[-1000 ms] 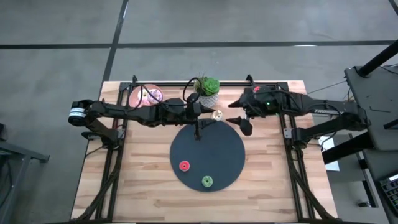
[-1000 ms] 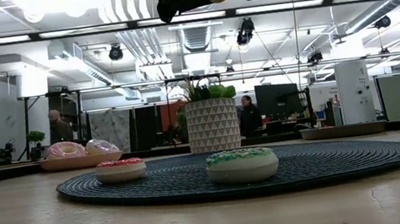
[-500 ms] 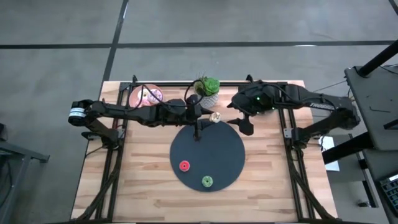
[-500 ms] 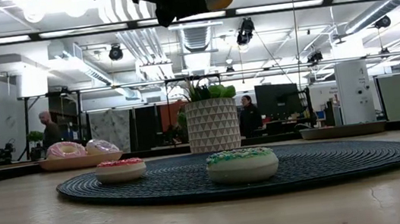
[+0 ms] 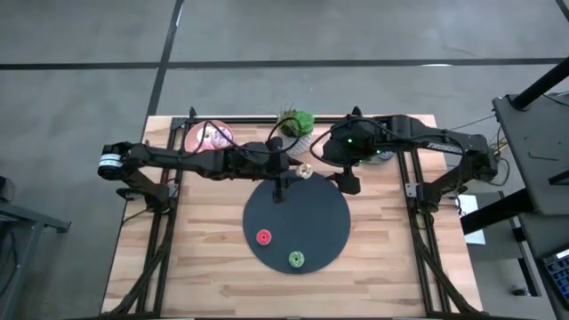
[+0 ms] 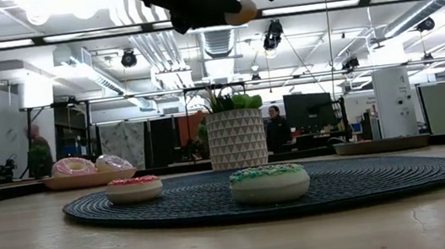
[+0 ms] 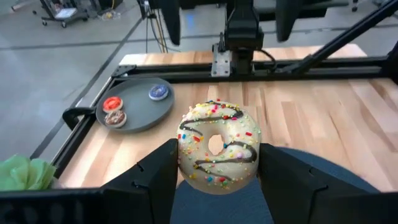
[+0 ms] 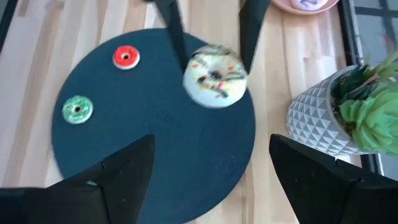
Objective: Pick & Place donuts
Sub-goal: Put the small white donut on the gray plate
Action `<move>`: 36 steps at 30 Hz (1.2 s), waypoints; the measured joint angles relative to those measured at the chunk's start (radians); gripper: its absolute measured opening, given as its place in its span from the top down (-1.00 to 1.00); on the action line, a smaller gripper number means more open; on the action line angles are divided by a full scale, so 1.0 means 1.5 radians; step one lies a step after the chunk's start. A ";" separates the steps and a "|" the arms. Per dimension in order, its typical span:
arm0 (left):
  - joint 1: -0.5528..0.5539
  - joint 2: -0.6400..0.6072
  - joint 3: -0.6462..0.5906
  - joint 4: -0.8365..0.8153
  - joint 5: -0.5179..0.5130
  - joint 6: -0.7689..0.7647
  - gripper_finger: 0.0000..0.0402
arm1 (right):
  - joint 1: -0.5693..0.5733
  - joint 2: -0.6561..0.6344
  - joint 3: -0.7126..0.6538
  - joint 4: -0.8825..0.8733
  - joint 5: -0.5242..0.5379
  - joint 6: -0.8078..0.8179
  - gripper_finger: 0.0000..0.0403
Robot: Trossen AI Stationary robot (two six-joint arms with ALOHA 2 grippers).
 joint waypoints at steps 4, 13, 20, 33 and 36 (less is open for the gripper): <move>0.004 0.003 0.025 -0.058 0.000 0.006 0.10 | 0.000 0.002 0.013 -0.005 -0.005 -0.004 -0.52; 0.008 0.004 0.045 -0.088 0.016 0.019 0.10 | -0.005 0.003 0.020 -0.005 -0.008 -0.008 -0.54; 0.008 0.004 0.047 -0.117 0.017 0.019 0.10 | -0.007 0.013 0.015 0.000 -0.010 -0.005 -0.54; 0.010 0.048 0.047 -0.139 0.018 0.033 0.10 | -0.016 0.070 0.014 0.009 -0.030 -0.007 -0.52; 0.009 0.054 0.047 -0.139 0.019 0.035 0.10 | -0.016 0.089 0.014 0.012 -0.042 -0.009 -0.52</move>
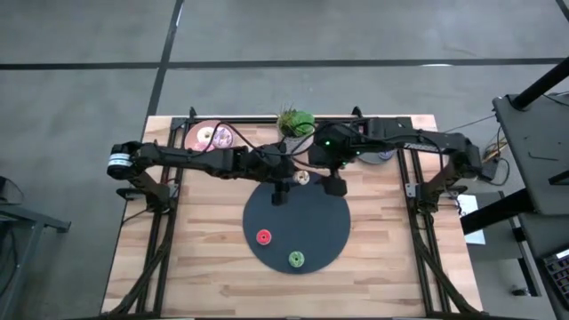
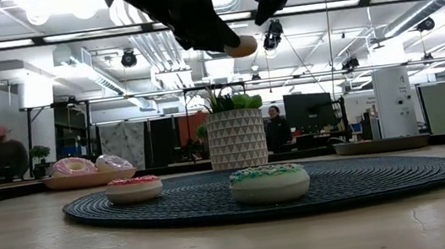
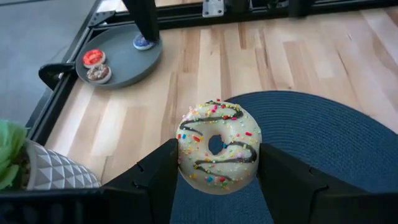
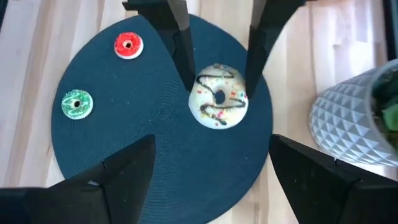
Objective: Pick & Place donuts
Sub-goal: Put the small white donut on the gray plate
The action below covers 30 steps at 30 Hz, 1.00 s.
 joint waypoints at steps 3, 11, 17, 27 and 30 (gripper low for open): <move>0.000 -0.001 0.000 0.000 0.006 0.000 0.10 | -0.001 0.015 0.000 0.002 -0.003 -0.006 -0.51; 0.000 -0.001 -0.001 -0.011 0.009 0.003 0.10 | -0.004 0.046 0.000 0.014 -0.003 -0.015 -0.52; 0.000 -0.001 -0.001 -0.013 0.008 0.003 0.10 | -0.011 0.059 0.000 0.024 -0.006 -0.012 -0.53; 0.000 -0.001 -0.001 -0.012 0.006 0.004 0.10 | -0.011 0.060 0.000 0.055 -0.018 -0.007 -0.51; 0.000 -0.001 -0.001 -0.012 0.006 0.004 0.10 | -0.011 0.063 0.000 0.062 -0.018 -0.005 -0.52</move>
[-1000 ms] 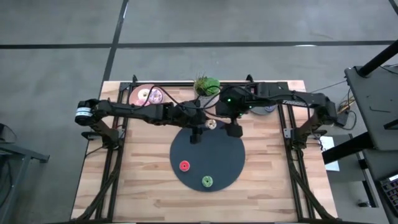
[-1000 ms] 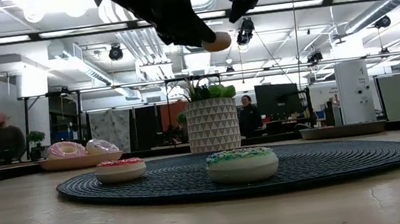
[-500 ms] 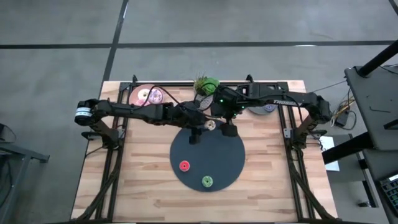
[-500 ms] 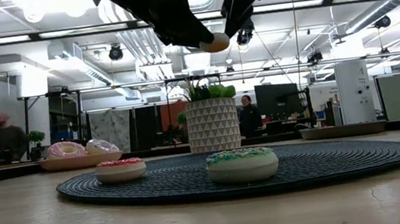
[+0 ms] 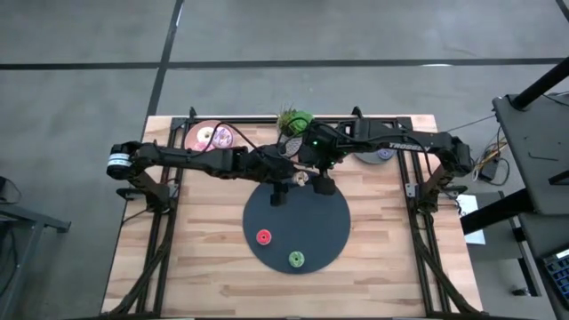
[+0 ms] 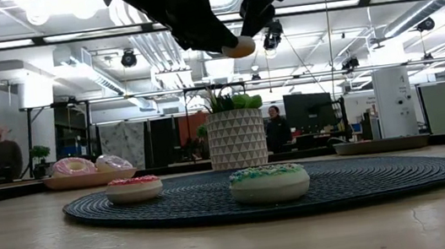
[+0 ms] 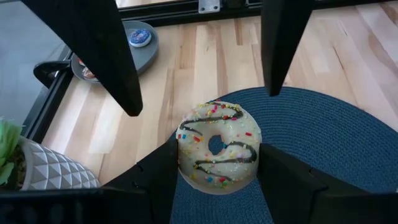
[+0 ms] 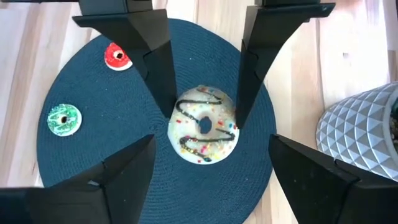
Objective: Pick & Place donuts
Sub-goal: Put the small white donut on the gray plate
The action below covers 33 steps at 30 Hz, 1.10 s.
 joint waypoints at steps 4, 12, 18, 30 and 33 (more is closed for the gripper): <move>0.000 0.000 0.000 0.000 0.000 0.000 0.10 | 0.000 0.000 -0.004 0.002 0.000 -0.001 -0.50; 0.000 0.000 0.000 0.000 0.000 -0.001 0.10 | -0.004 0.001 -0.023 0.024 0.000 -0.001 -0.52; 0.000 0.000 0.000 0.000 0.001 -0.001 0.10 | -0.004 0.001 -0.026 0.027 0.000 -0.002 -0.50; 0.000 0.000 0.000 0.001 0.001 -0.001 0.10 | -0.004 0.001 -0.034 0.043 0.000 -0.002 -0.50; 0.000 0.000 0.000 0.001 0.001 -0.001 0.10 | -0.004 0.001 -0.040 0.045 0.000 -0.002 -0.50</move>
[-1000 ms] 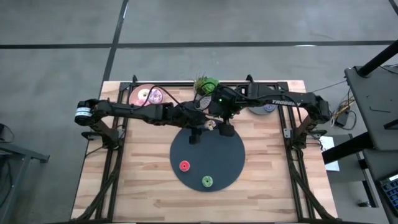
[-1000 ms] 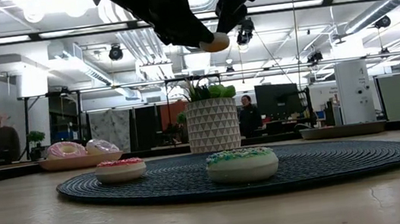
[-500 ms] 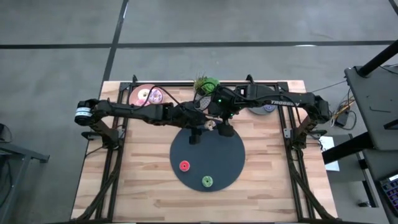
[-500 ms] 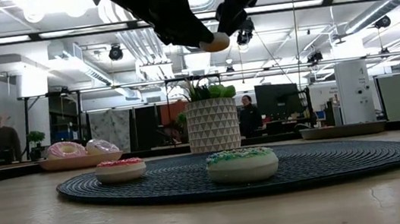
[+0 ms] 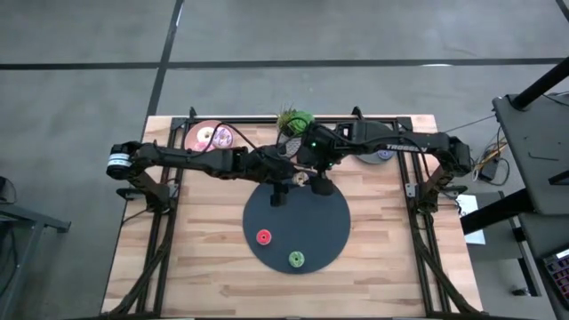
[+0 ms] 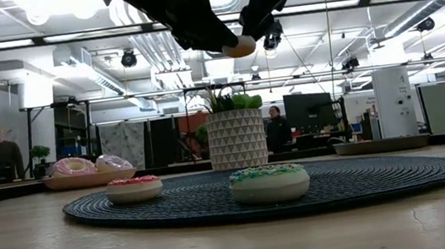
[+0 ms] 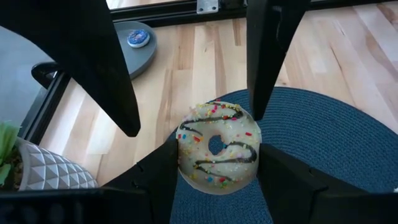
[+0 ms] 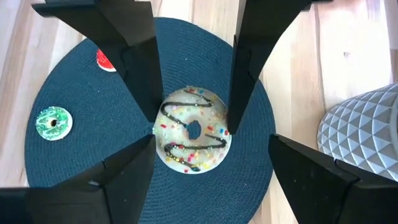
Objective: Pick & Place donuts
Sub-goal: Put the small white donut on the gray plate
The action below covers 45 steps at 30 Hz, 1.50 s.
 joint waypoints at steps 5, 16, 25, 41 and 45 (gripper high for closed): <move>0.000 0.000 0.000 -0.001 0.002 0.000 0.10 | 0.000 0.000 -0.014 0.010 0.000 0.006 -0.52; 0.000 0.000 0.000 -0.001 0.001 0.000 0.10 | 0.001 -0.001 -0.026 0.024 0.000 0.017 -0.51; 0.003 0.000 0.000 0.001 -0.003 0.000 0.10 | 0.001 -0.023 -0.026 0.021 -0.037 0.038 -0.49; 0.005 0.000 0.000 0.000 -0.001 -0.017 0.10 | -0.001 -0.023 -0.026 0.009 -0.027 0.016 -0.49; 0.005 0.000 0.000 0.002 -0.001 -0.020 0.10 | -0.002 -0.021 -0.027 0.007 -0.014 0.015 -0.53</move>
